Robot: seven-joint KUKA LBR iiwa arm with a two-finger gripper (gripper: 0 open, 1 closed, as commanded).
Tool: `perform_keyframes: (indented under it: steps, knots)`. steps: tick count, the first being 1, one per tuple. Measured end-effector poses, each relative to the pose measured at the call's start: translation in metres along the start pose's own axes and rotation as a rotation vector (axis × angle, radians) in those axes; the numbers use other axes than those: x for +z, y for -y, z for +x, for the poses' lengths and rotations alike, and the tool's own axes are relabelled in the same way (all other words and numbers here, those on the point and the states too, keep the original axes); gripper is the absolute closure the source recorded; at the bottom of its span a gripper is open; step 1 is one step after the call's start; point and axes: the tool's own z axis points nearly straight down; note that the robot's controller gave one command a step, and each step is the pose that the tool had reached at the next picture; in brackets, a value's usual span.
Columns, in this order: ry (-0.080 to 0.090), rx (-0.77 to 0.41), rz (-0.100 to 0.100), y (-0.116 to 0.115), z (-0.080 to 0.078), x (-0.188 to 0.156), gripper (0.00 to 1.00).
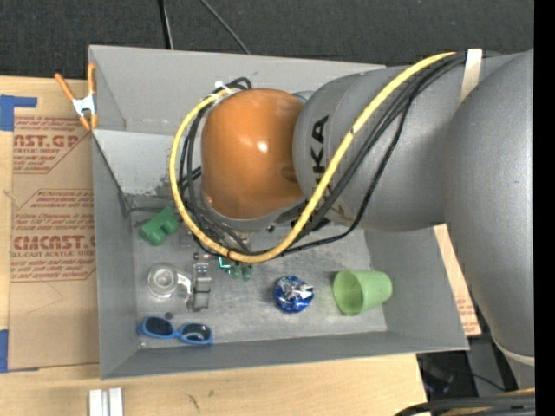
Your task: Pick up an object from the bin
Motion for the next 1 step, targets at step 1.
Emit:
perform_keyframes:
  steps: [1]
  knots:
    - [0.016,-0.132,-0.004,-0.0306,0.0230,0.1305,0.00]
